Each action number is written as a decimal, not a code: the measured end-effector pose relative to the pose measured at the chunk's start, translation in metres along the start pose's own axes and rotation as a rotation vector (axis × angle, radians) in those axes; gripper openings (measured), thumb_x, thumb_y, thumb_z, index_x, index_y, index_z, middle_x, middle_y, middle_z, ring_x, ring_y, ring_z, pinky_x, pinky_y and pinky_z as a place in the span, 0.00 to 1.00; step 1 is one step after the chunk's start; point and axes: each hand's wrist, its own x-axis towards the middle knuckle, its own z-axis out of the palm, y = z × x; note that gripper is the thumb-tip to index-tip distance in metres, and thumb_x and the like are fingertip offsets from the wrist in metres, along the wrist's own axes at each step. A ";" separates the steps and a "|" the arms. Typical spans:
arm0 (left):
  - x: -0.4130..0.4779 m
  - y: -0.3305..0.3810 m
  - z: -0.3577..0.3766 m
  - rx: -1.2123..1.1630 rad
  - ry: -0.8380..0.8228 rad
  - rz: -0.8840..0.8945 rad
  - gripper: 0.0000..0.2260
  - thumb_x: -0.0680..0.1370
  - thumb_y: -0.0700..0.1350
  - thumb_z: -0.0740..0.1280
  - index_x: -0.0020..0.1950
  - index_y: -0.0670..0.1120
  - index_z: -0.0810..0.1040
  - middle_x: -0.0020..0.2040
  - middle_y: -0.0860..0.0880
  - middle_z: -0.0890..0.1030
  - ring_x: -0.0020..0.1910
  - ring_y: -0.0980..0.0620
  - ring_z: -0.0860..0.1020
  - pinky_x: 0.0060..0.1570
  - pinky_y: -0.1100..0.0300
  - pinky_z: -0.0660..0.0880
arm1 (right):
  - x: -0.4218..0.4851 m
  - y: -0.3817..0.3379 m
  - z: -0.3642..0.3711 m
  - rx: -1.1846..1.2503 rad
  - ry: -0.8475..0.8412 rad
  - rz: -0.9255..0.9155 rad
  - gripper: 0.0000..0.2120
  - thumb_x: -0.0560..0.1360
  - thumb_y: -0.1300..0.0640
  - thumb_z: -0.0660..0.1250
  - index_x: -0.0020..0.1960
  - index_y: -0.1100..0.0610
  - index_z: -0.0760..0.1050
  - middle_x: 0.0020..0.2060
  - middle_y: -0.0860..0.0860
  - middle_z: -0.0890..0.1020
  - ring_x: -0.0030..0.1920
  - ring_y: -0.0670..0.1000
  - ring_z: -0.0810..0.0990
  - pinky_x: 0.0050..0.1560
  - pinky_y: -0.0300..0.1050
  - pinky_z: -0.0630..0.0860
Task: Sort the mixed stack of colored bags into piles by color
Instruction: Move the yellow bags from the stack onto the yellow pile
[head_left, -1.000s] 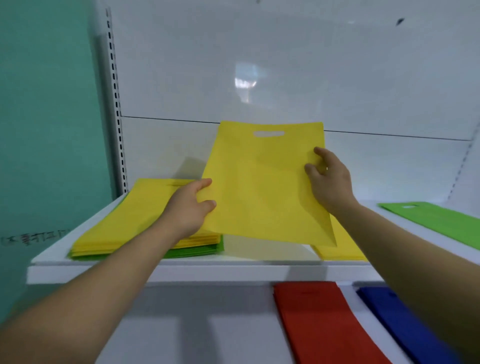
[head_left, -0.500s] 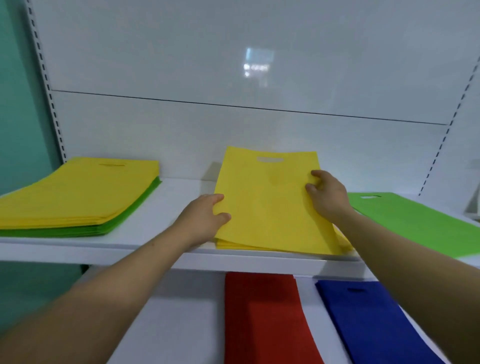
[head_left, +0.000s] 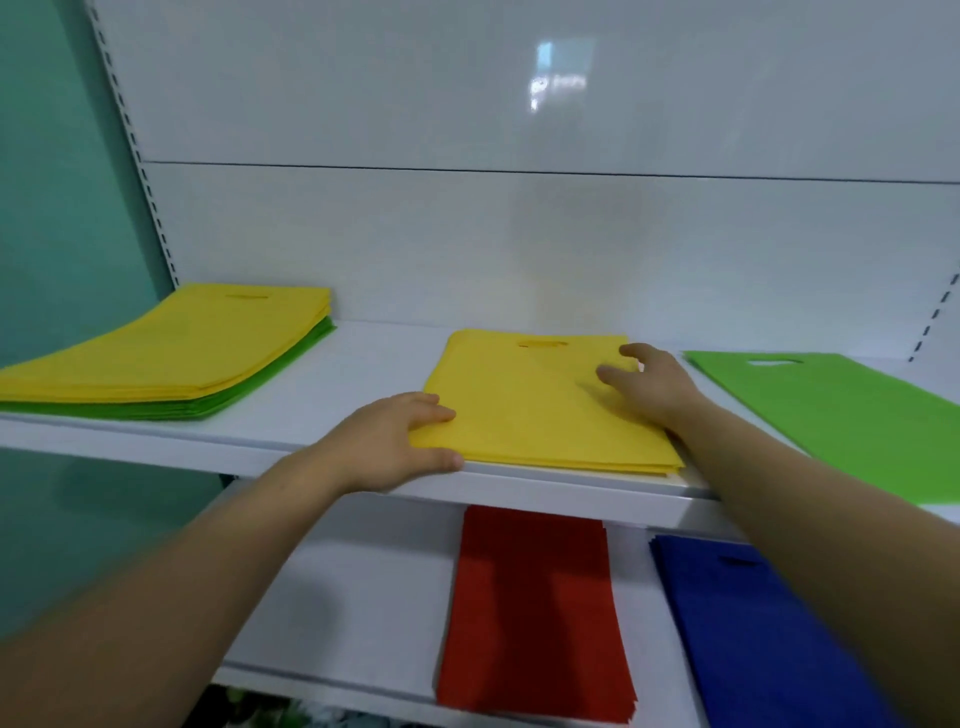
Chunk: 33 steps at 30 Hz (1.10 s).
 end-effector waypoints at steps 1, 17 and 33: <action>0.000 -0.001 0.001 -0.002 0.022 -0.005 0.40 0.60 0.72 0.65 0.69 0.56 0.71 0.74 0.54 0.65 0.72 0.57 0.62 0.66 0.67 0.56 | 0.000 0.001 0.001 -0.008 -0.010 -0.005 0.28 0.74 0.44 0.67 0.71 0.52 0.67 0.70 0.56 0.69 0.68 0.56 0.70 0.67 0.49 0.66; 0.001 -0.001 -0.003 -0.028 0.028 -0.022 0.30 0.65 0.66 0.71 0.64 0.55 0.74 0.67 0.54 0.69 0.66 0.57 0.67 0.62 0.66 0.61 | -0.006 -0.007 -0.001 -0.276 -0.203 -0.047 0.27 0.78 0.42 0.61 0.72 0.55 0.68 0.71 0.55 0.69 0.69 0.57 0.68 0.68 0.49 0.64; -0.024 -0.086 -0.104 0.222 0.051 -0.200 0.31 0.76 0.63 0.60 0.76 0.51 0.60 0.78 0.51 0.56 0.76 0.53 0.55 0.72 0.58 0.53 | -0.002 -0.177 0.086 -0.376 -0.184 -0.330 0.31 0.79 0.41 0.58 0.76 0.58 0.60 0.75 0.54 0.62 0.73 0.56 0.62 0.70 0.46 0.61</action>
